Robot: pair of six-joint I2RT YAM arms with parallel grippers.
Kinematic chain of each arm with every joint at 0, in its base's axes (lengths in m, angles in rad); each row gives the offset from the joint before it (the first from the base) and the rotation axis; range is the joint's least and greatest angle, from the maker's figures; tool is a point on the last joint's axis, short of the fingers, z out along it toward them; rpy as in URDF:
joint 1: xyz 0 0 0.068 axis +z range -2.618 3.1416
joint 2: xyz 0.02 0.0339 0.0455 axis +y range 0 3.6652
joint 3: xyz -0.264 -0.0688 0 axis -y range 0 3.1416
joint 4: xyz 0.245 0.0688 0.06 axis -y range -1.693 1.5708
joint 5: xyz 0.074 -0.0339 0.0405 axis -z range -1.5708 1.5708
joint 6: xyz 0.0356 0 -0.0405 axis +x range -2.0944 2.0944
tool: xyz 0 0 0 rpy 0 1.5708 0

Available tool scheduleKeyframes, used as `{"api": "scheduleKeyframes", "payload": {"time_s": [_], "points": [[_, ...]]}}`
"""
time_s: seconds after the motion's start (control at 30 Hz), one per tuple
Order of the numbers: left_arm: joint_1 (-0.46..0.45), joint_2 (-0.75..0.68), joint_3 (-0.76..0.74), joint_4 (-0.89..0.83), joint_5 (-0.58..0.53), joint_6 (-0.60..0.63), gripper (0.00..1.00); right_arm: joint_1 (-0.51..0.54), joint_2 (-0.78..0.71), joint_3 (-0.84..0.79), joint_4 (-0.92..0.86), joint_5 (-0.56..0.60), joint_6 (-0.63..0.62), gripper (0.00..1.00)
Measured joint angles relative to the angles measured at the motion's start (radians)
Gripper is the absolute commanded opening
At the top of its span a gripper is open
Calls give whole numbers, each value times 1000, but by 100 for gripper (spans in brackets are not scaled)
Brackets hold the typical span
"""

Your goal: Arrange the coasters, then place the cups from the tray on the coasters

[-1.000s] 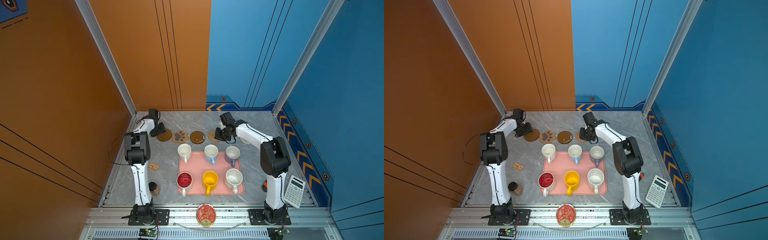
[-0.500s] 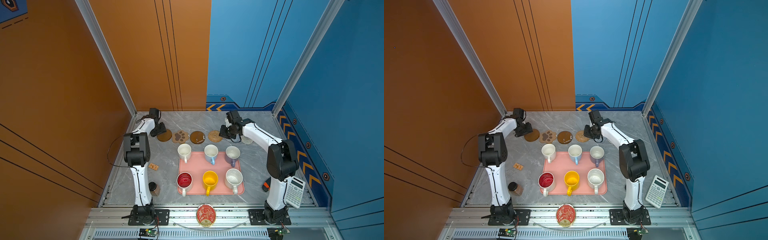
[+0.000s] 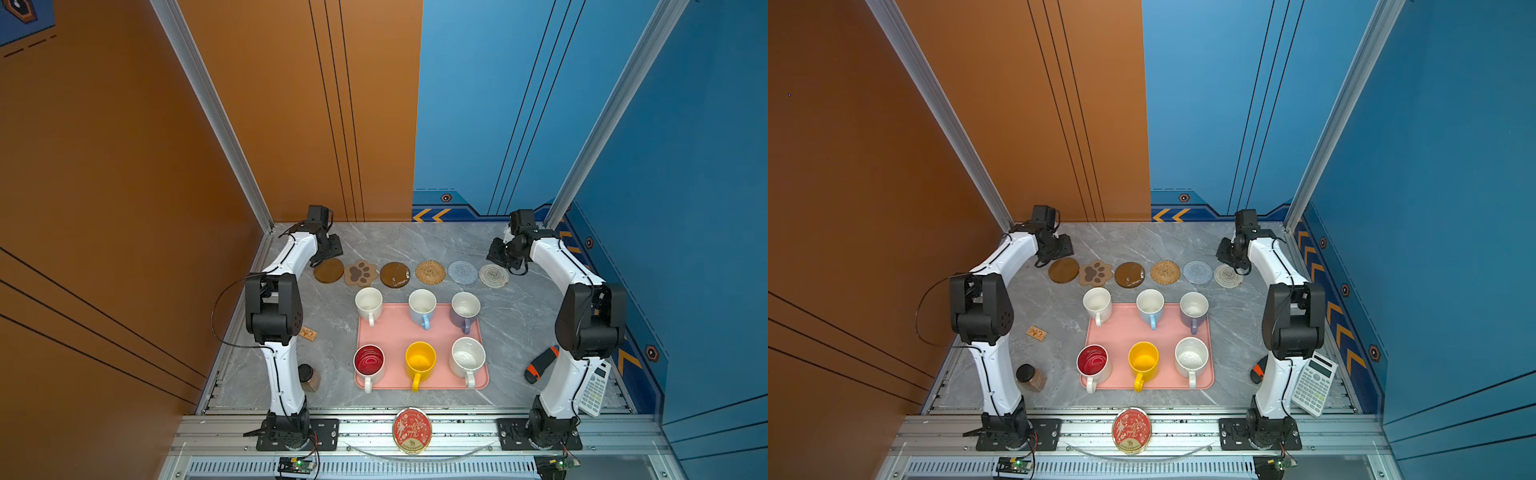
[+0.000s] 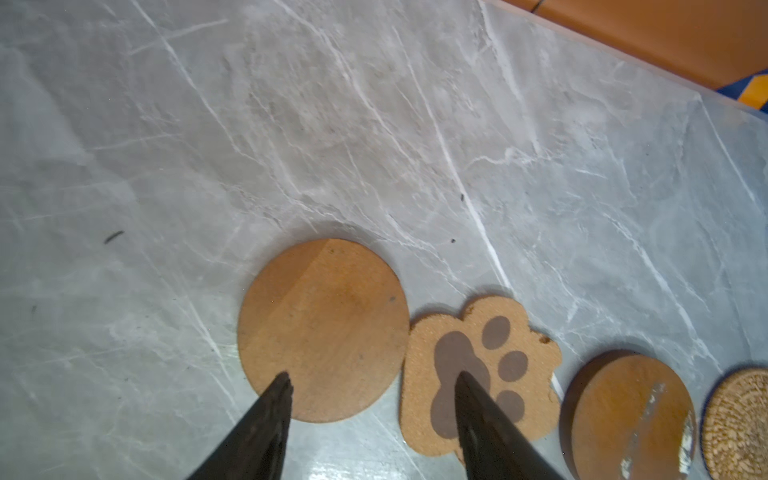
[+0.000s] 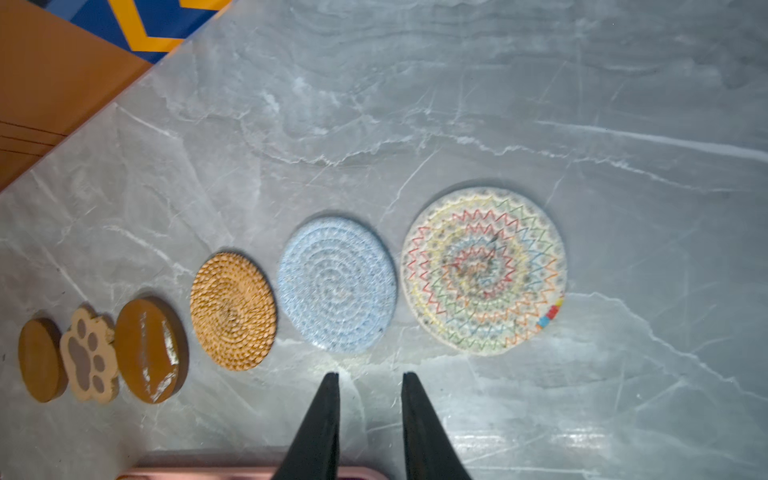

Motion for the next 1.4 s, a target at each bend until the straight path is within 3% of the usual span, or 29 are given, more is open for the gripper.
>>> {"api": "scheduleKeyframes", "payload": {"time_s": [0.27,0.6,1.4], "points": [[-98,-16,-19,-33,-4,10,63,-27,179,100,-64,4,-51,29],[-163,-32,-20,-79,-25,10,62,-42,261,120,-102,4,-67,29],[-173,-72,-47,-94,-65,10,62,6,312,196,-109,3,-67,29]]}}
